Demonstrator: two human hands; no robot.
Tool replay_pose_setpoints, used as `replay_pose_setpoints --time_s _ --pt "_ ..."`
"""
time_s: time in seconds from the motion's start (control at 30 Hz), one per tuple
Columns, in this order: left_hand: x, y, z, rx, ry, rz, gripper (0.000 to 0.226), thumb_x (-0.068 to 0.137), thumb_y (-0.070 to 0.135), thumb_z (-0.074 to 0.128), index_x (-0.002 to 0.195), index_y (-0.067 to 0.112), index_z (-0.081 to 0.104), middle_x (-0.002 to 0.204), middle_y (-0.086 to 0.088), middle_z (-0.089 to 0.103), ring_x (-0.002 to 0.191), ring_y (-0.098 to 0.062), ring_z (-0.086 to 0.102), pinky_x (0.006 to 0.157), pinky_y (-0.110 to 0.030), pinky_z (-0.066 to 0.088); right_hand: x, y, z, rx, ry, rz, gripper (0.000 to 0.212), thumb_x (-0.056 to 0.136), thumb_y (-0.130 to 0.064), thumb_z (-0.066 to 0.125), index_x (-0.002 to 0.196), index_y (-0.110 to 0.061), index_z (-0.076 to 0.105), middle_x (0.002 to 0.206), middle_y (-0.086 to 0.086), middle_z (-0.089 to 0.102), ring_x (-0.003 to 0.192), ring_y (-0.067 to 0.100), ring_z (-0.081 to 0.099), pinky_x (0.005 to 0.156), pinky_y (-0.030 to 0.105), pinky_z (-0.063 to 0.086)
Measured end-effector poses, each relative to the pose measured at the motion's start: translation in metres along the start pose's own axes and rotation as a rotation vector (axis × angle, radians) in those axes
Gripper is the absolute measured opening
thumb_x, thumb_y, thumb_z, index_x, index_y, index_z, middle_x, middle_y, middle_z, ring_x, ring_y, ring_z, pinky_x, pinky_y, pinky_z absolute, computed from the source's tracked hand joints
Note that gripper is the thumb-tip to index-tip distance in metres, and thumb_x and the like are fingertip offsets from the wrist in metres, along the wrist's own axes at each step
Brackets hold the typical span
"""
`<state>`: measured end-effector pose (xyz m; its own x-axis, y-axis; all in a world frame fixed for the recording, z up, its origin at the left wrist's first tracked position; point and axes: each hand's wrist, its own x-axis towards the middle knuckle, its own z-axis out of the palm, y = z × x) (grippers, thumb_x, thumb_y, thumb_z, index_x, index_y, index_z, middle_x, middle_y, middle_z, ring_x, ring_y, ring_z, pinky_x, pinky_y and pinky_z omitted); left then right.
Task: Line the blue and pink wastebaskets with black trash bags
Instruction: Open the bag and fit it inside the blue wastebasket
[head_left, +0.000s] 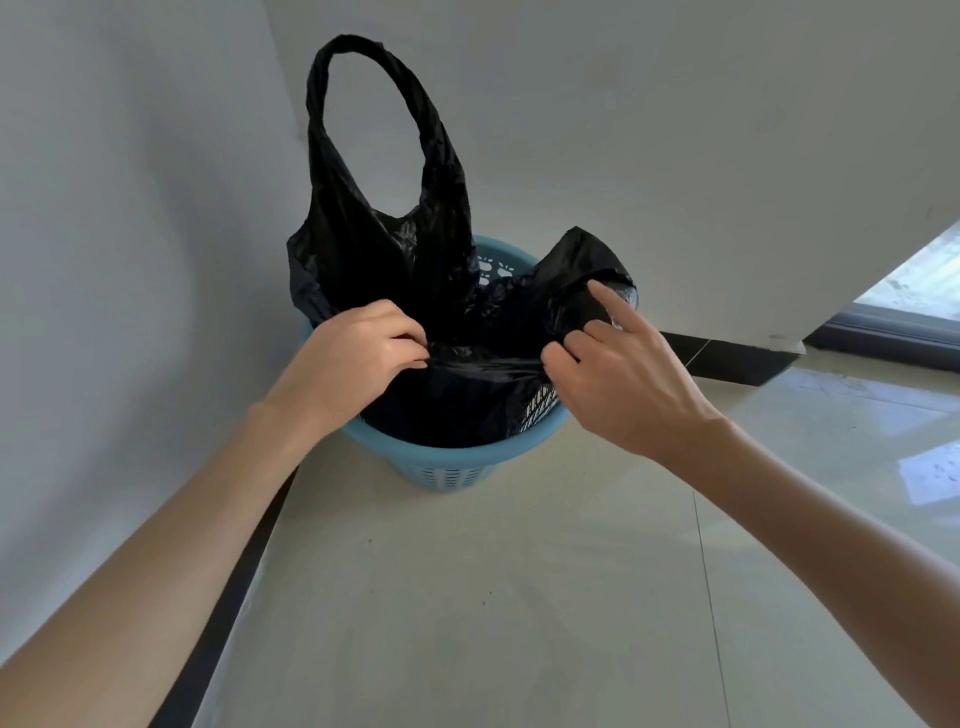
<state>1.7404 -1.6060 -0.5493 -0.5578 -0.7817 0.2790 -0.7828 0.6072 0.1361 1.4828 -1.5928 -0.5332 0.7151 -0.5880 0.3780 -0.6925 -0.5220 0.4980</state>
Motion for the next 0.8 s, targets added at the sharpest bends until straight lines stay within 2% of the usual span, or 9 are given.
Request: replay_pose_setpoints --time_s 0.13,0.23,0.37,0.43,0.47,0.53,0.6,0.7,0.8 --pt "-0.016 0.005 -0.005 -0.047 -0.003 -0.113 0.035 0.089 0.031 0.042 0.081 0.006 0.065 0.076 -0.004 0.051 0.065 -0.019 0.049 0.05 -0.029 0.04 -0.011 0.004 -0.007 0.151 0.045 -0.279 0.016 0.083 -0.006 0.049 0.069 -0.012 0.055 0.071 0.004 0.058 0.073 0.024 0.057 0.11 0.044 0.033" --pt "-0.03 0.012 -0.007 -0.099 0.033 -0.188 0.033 0.086 0.038 0.045 0.072 0.01 0.056 0.064 0.003 0.044 0.056 -0.014 0.04 0.05 -0.017 0.028 -0.015 -0.004 -0.022 0.239 0.115 -0.374 0.018 0.081 -0.013 0.053 0.064 -0.009 0.058 0.089 0.006 0.066 0.092 0.025 0.061 0.113 0.041 0.027" --pt "-0.05 0.013 0.003 -0.148 0.018 -0.298 0.028 0.085 0.042 0.053 0.066 0.021 0.05 0.063 0.01 0.042 0.056 -0.01 0.042 0.053 -0.016 0.029 -0.026 -0.018 -0.022 0.252 0.109 -0.324 0.021 0.081 -0.009 0.049 0.06 -0.011 0.053 0.053 0.001 0.045 0.054 0.023 0.044 0.11 0.047 0.032" --pt "-0.059 0.009 0.01 -0.117 -0.009 -0.282 0.025 0.084 0.04 0.058 0.063 0.033 0.045 0.064 0.017 0.043 0.063 0.001 0.049 0.056 -0.015 0.031 -0.035 -0.027 -0.018 0.247 0.065 -0.252 0.016 0.082 -0.008 0.051 0.069 -0.01 0.059 0.053 0.001 0.045 0.052 0.021 0.042 0.098 0.04 0.045" --pt "-0.064 0.007 0.011 -0.082 -0.018 -0.251 0.023 0.085 0.037 0.058 0.064 0.034 0.049 0.064 0.015 0.045 0.067 0.004 0.048 0.056 -0.015 0.031 -0.04 -0.032 -0.016 0.26 0.058 -0.222 0.014 0.083 -0.006 0.052 0.075 -0.011 0.062 0.055 0.001 0.046 0.054 0.021 0.044 0.082 0.035 0.051" --pt "-0.072 0.011 0.012 0.016 0.02 -0.106 0.022 0.09 0.034 0.051 0.079 0.024 0.068 0.071 0.003 0.054 0.07 -0.006 0.045 0.058 -0.023 0.034 -0.049 -0.048 -0.012 0.297 0.065 -0.18 0.014 0.086 -0.003 0.053 0.083 -0.01 0.064 0.061 0.001 0.049 0.059 0.02 0.047 0.055 0.029 0.043" --pt "-0.079 0.022 0.016 0.027 0.038 0.027 0.042 0.093 0.043 0.039 0.1 0.016 0.07 0.087 -0.006 0.061 0.083 -0.017 0.047 0.067 -0.033 0.035 -0.057 -0.068 -0.006 0.327 0.058 -0.131 0.014 0.088 -0.003 0.053 0.089 -0.01 0.065 0.066 0.002 0.051 0.062 0.02 0.049 0.049 0.029 0.036" --pt "-0.072 0.05 0.026 -0.015 0.09 0.047 0.046 0.095 0.042 0.032 0.115 0.013 0.063 0.11 -0.007 0.062 0.106 -0.021 0.05 0.083 -0.037 0.036 -0.065 -0.101 0.004 0.392 -0.013 -0.018 0.021 0.088 -0.011 0.052 0.106 -0.013 0.063 0.078 0.001 0.06 0.071 0.02 0.054 0.054 0.029 0.039" --pt "-0.058 0.071 0.048 0.039 0.039 0.092 0.041 0.094 0.036 0.042 0.123 0.011 0.055 0.118 -0.005 0.062 0.113 -0.02 0.053 0.09 -0.033 0.039 -0.074 -0.127 0.012 0.454 -0.207 0.046 0.042 0.087 -0.03 0.048 0.124 -0.009 0.052 0.111 0.009 0.063 0.103 0.025 0.056 0.078 0.033 0.048"
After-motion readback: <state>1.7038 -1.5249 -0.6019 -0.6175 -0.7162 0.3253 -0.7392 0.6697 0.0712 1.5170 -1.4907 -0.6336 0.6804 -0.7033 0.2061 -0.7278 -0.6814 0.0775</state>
